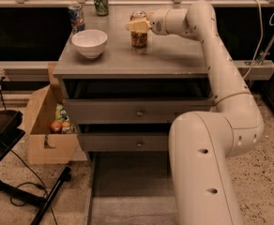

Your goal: Place orange can into bottom drawer

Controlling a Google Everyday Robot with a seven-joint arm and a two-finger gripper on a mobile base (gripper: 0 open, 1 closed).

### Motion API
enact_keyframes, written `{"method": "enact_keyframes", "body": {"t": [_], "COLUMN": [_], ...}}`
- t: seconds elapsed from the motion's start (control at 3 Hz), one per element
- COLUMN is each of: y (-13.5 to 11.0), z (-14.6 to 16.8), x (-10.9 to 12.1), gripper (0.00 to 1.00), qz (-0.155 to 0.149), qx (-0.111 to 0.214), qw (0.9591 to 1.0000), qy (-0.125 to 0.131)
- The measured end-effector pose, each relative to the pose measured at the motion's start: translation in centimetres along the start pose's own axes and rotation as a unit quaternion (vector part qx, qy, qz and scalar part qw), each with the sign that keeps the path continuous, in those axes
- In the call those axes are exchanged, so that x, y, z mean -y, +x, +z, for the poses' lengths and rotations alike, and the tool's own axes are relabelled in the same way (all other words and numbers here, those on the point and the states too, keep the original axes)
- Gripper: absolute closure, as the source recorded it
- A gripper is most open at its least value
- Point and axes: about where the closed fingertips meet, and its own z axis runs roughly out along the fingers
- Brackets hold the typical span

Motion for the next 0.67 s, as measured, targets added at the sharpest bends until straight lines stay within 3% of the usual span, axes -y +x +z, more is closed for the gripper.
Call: {"method": "enact_keyframes", "body": {"t": [0.67], "y": [-0.20], "z": [0.68], "x": [-0.78], "gripper": [0.99], "qz": [-0.001], "qx": [-0.007], "qw": [0.9999], "qy": [-0.008]}}
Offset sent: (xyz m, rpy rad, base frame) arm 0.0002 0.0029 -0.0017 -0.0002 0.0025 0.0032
